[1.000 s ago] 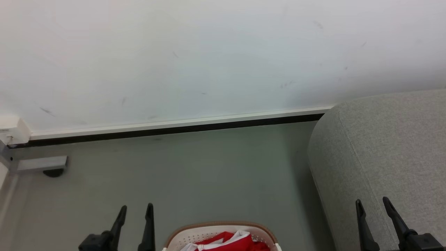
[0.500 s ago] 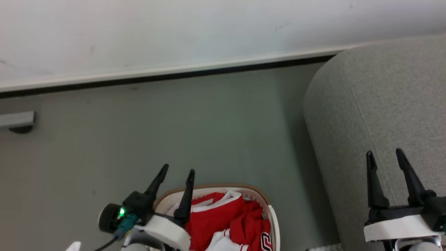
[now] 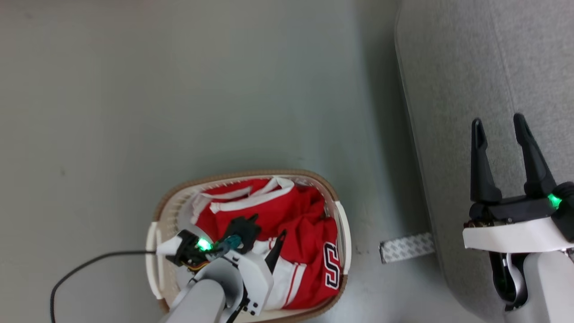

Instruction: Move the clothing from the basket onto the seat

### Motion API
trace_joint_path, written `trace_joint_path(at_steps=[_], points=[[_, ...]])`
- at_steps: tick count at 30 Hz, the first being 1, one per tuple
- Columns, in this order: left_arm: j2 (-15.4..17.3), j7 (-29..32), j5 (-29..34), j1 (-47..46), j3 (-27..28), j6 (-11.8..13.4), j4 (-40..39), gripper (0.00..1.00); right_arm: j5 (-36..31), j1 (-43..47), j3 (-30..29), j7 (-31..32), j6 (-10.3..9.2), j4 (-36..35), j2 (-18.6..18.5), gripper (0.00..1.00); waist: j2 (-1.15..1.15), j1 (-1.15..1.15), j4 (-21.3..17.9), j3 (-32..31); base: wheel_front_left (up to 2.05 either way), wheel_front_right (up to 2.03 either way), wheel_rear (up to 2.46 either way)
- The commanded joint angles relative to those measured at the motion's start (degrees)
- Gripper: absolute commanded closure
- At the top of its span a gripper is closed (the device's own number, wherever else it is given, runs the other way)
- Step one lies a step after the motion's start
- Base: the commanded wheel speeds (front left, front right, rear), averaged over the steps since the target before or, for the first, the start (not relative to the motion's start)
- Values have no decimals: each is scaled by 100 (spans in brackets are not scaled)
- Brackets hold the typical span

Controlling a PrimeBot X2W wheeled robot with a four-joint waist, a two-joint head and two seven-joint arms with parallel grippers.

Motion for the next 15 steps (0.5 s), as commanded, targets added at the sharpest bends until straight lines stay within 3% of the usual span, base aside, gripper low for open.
trace_joint_path(at_steps=[1, 15], points=[[45, 36, 38, -128, -7, -15, 56, 0, 36, -106, -1, -16, -13, -35, -7, 0, 0, -2, -255, 438, 0, 0, 0], [38, 620, -340, -1238, -671, -96, 1288, 0, -20, -491, 11, -16, -14, -423, -5, 0, 0, -2, -413, 1605, 0, 0, 0]])
